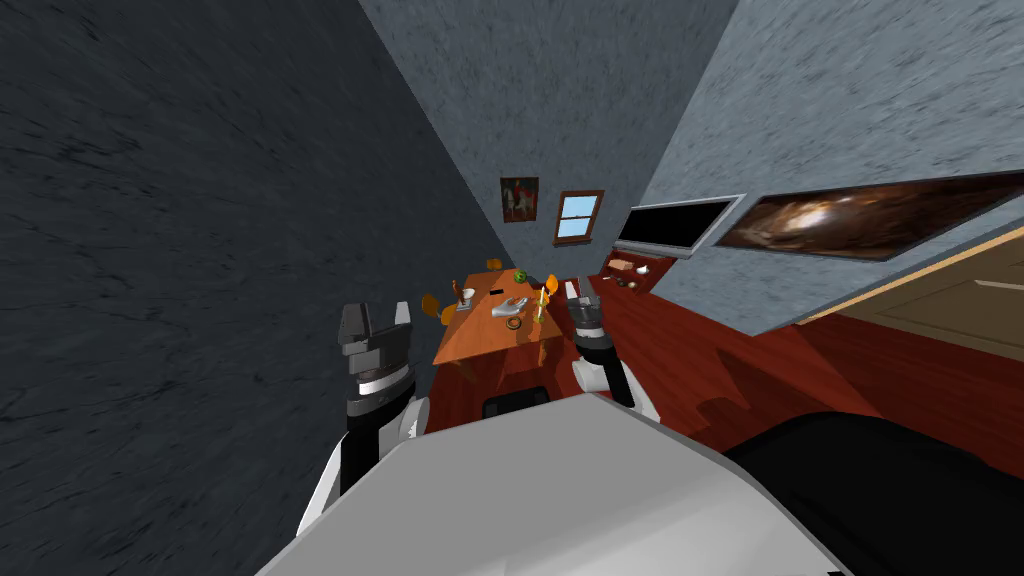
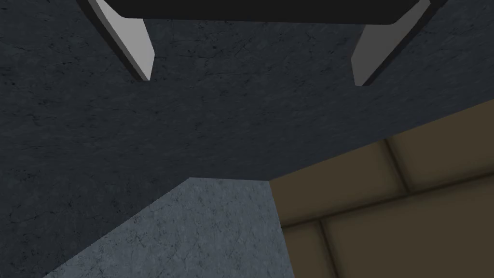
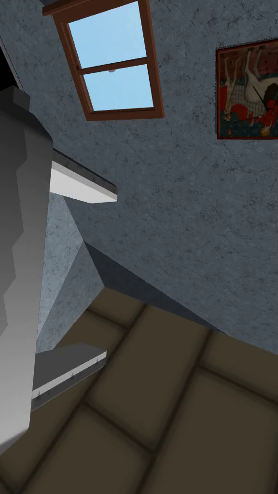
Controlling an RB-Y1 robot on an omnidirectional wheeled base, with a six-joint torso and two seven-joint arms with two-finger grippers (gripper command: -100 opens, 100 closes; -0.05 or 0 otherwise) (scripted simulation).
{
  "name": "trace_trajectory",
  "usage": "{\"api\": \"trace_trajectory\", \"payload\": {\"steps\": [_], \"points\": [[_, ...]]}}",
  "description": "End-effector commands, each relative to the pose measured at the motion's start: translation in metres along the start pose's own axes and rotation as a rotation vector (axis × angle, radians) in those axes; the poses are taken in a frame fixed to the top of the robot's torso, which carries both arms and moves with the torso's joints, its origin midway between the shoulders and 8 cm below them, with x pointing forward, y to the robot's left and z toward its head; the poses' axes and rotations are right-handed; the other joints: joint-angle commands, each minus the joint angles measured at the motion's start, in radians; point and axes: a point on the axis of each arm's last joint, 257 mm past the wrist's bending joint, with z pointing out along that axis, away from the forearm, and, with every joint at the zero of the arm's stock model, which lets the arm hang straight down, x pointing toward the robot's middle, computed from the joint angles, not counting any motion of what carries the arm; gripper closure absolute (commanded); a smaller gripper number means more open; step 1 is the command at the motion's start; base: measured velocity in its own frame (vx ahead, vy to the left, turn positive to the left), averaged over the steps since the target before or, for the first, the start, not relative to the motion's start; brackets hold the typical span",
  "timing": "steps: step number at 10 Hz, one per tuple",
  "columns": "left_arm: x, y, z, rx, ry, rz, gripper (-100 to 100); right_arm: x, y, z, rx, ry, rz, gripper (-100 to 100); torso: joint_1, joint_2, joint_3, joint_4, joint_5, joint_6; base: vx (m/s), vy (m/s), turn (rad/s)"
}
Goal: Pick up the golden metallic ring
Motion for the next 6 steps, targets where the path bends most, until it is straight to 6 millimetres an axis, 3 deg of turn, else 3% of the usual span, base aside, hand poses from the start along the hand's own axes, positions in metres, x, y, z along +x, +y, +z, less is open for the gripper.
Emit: {"api": "trace_trajectory", "payload": {"steps": [1, 6], "points": [[0.000, 0.000, 0.000, 0.000, 0.000, 0.000, 0, 0.010, -0.012, -0.003, 0.021, 0.053, -0.039, -100, 0.000, 0.000, 0.000, 0.000, 0.000, 0.000, -0.010, 0.031, 0.118], [0.000, 0.000, 0.000, 0.000, 0.000, 0.000, 0, 0.038, -0.064, -0.015, 0.095, 0.218, -0.211, -100, 0.005, 0.002, 0.001, 0.000, 0.001, 0.000, -0.023, 0.071, 0.186]]}}
